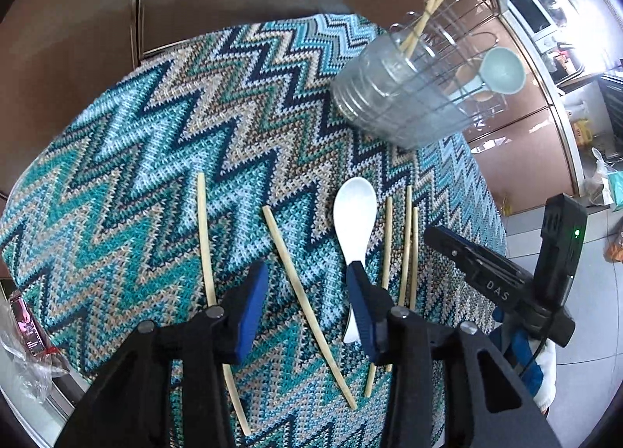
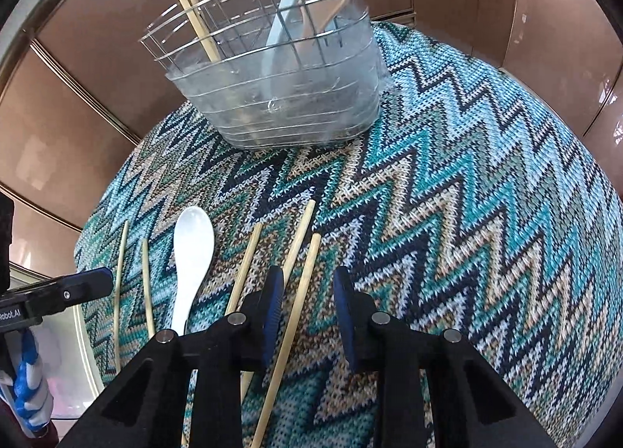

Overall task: Organize utensils
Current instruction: 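Lower the left tool to a chopstick while the right tool lowers to another chopstick, then close the left tool on a chopstick while the right tool grasps a chopstick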

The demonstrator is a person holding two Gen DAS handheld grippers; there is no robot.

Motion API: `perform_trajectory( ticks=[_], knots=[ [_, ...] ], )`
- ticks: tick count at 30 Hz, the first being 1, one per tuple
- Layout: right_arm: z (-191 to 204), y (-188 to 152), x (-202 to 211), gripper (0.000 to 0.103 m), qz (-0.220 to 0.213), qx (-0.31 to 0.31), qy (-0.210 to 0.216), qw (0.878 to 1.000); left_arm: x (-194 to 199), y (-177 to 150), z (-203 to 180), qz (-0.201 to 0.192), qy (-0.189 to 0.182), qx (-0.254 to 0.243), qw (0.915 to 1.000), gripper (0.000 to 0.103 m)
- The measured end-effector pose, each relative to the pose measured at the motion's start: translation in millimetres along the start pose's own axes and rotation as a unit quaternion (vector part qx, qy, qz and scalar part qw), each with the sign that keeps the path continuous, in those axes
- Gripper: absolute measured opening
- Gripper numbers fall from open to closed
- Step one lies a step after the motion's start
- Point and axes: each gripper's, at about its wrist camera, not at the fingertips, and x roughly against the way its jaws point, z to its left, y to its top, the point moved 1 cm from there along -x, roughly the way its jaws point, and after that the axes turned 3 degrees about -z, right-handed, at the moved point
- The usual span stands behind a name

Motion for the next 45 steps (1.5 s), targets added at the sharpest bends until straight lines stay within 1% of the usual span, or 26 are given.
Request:
perform_trajectory(
  ticks=[5,12,18,24,29,31,34,36,39,45],
  knots=[
    [-2.5,4.2,-10.0,0.021,0.020,0.009,-0.014,1.000,-11.5,4.8,-0.4,0.012,0.006,0.002,0.9999,0.036],
    [3.8,11.8,-24.2,0.015,0.030,0.024,-0.023,0.999,-24.0,9.3,-0.8,0.022,0.017,0.003,0.9996,0.031],
    [7.2,14.1,-26.8,0.010,0.037,0.040,-0.029,0.998,-34.7,12.4,-1.2,0.033,0.026,0.006,0.9991,0.026],
    [10.8,17.9,-30.5,0.009,0.043,0.051,-0.026,0.997,-44.3,18.6,-2.5,0.044,0.038,0.008,0.9983,0.018],
    [7.3,18.1,-32.3,0.009,0.052,0.054,-0.020,0.997,-57.9,24.4,-3.7,0.058,0.052,0.016,0.9968,0.017],
    [4.6,16.4,-30.6,0.009,0.054,0.055,-0.018,0.997,-62.5,24.4,-4.0,0.061,0.058,0.017,0.9963,0.014],
    [4.9,17.8,-33.9,0.009,0.054,0.053,-0.013,0.997,-65.0,24.1,-7.5,0.064,0.063,0.018,0.9958,0.014],
    [5.1,18.6,-35.5,0.009,0.052,0.050,-0.009,0.997,-66.9,23.0,-9.1,0.063,0.067,0.021,0.9955,0.010],
    [4.5,18.0,-33.7,0.009,0.045,0.043,-0.004,0.998,-67.4,23.0,-7.1,0.059,0.068,0.029,0.9955,0.008],
    [1.4,7.2,-11.7,0.007,0.027,0.046,0.002,0.999,-57.6,16.2,-4.4,0.046,0.059,0.034,0.9966,0.007]
  ],
)
